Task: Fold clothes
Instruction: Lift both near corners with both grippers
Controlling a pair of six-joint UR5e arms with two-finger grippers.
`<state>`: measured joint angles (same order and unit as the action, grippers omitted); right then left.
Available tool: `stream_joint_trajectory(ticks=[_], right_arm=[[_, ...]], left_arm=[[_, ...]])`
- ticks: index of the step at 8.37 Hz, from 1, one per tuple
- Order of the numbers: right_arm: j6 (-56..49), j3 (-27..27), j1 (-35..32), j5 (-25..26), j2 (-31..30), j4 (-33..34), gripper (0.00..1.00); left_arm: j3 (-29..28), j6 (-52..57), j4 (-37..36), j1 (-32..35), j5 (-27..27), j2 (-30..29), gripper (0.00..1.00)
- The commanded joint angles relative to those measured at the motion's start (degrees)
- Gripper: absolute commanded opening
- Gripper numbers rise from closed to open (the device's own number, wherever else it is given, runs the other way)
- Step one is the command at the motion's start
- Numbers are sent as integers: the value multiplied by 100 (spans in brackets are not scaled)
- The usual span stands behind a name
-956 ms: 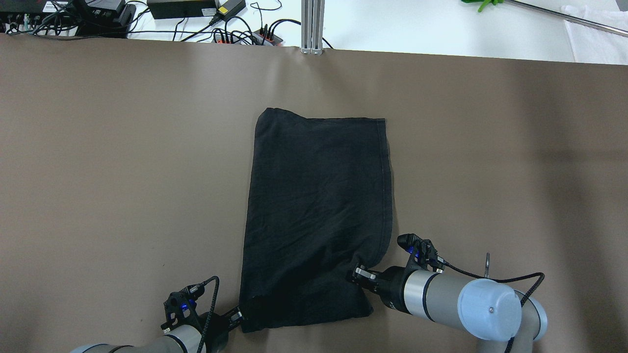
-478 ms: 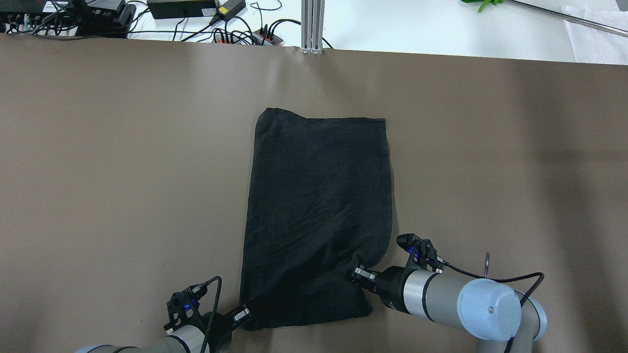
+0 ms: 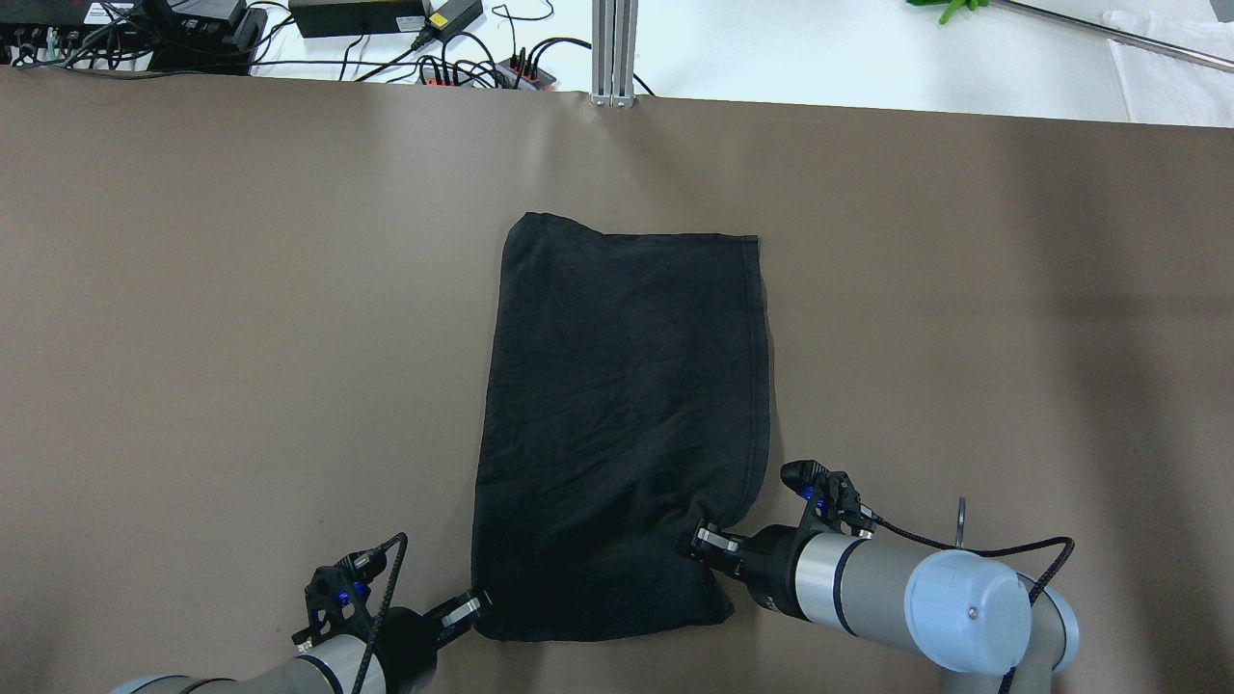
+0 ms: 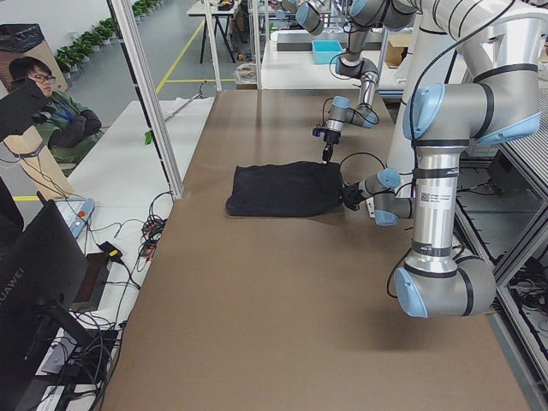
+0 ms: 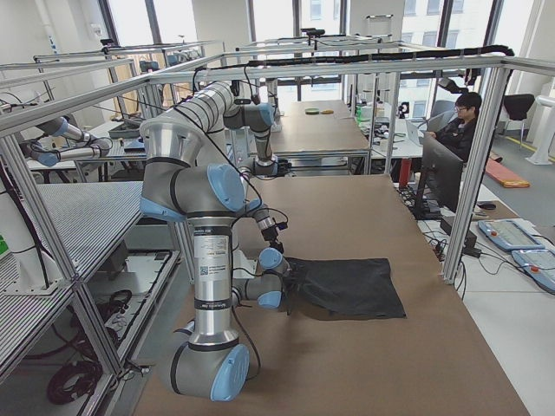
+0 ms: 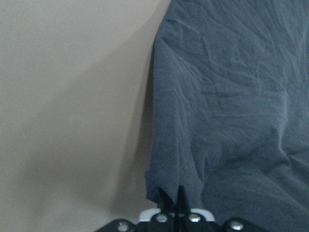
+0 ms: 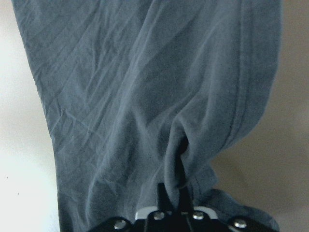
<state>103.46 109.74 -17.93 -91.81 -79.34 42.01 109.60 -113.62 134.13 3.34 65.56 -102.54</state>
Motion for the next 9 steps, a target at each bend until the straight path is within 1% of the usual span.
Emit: stream_joint_trajectory(ticks=[1, 2, 4, 5, 6, 7, 8, 9], right_arm=[[7, 188, 218, -39, -29, 0, 0], [7, 388, 385, -65, -64, 0, 0], [34, 776, 789, -74, -318, 0, 0], [34, 829, 973, -83, -345, 0, 0], [34, 856, 993, -83, -337, 0, 0], [25, 917, 923, -152, -302, 0, 0], [8, 831, 574, -231, -284, 26, 0], [-1, 752, 23, -319, -267, 61, 0]], left_arm=[[613, 216, 8, 0, 18, 444, 0], [641, 313, 8, -17, 18, 437, 0], [668, 584, 16, -192, 10, 323, 0], [720, 769, 25, -254, 10, 305, 0], [877, 841, 34, -229, 44, 314, 0], [1175, 998, 25, -168, 262, 305, 0], [1212, 1269, 34, 294, 630, 244, 0], [1143, 1289, -9, 856, 1103, -9, 0]])
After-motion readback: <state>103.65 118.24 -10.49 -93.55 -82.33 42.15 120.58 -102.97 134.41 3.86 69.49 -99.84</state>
